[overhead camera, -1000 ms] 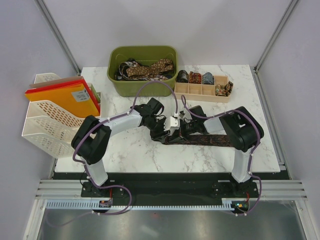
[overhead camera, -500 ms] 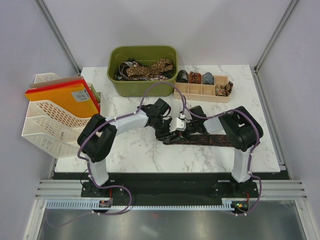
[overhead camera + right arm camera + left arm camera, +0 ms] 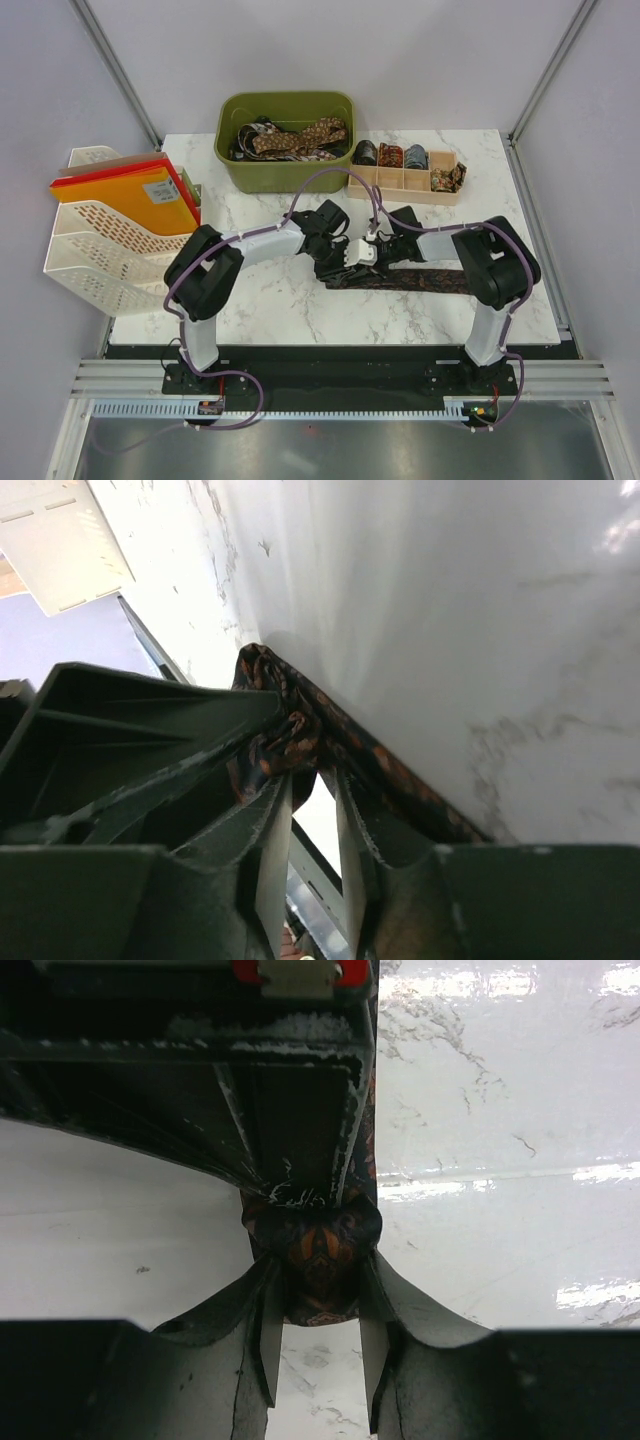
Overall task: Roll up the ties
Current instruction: Roll the tie at the center of the board.
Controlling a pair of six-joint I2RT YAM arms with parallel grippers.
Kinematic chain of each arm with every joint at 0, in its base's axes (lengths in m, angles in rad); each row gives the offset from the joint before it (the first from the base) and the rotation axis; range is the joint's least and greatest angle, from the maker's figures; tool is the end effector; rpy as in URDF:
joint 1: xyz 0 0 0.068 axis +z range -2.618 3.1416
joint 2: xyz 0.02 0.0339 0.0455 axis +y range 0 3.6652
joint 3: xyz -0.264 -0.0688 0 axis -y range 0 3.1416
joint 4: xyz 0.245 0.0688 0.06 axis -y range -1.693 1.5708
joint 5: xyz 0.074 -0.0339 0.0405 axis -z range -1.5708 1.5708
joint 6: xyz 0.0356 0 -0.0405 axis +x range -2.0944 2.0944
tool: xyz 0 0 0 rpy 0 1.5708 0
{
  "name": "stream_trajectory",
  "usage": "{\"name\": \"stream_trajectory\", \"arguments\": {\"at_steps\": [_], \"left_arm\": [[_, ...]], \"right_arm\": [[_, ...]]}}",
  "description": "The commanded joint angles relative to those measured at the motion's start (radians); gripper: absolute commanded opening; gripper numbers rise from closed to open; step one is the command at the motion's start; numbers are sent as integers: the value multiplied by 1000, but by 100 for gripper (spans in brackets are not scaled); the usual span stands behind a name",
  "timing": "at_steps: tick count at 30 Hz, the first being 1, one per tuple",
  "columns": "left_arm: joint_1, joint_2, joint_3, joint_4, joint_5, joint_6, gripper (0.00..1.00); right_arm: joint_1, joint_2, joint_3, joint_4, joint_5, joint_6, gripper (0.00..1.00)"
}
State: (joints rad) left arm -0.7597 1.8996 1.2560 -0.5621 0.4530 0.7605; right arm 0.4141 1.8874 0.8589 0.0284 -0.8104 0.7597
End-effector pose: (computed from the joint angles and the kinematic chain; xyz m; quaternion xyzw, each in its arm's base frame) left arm 0.2612 -0.2696 0.1653 0.6898 0.6664 -0.2208 0.1770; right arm 0.2947 0.1577 0.1026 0.0423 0.8878 0.4582 0.0059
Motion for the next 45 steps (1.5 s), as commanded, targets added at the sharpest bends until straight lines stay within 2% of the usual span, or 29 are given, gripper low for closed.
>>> {"name": "stream_trajectory", "arguments": {"at_steps": [1,9,13,16,22,25,29,32,33,36,40,45], "left_arm": [[-21,82,-18,-38,-54,23,31],[-23,98,6,-53,-54,29,31],[-21,98,3,-56,-51,26,31],[-21,98,6,-58,-53,31,32],[-21,90,6,-58,-54,36,34],[-21,84,0,-59,-51,34,35],[-18,81,-4,-61,-48,36,36],[-15,75,-7,-59,-48,33,36],[-13,75,-9,-58,-50,34,36],[11,53,-23,-61,-56,45,36],[54,20,-43,-78,-77,77,36],[88,-46,-92,-97,-86,108,36]], "right_arm": [[-32,-74,49,-27,-33,-48,34],[-49,-99,45,-21,-59,-37,43],[-44,-126,9,45,-65,10,49],[-37,-97,3,42,-49,0,49],[-11,-28,8,62,-21,-16,42],[3,-7,17,80,-18,-8,36],[6,10,23,56,-18,-16,36],[9,9,19,61,-3,-26,20],[11,13,19,65,0,-28,12],[26,45,38,94,27,-23,0],[72,96,68,209,31,73,0],[101,127,86,277,51,107,0]]}}
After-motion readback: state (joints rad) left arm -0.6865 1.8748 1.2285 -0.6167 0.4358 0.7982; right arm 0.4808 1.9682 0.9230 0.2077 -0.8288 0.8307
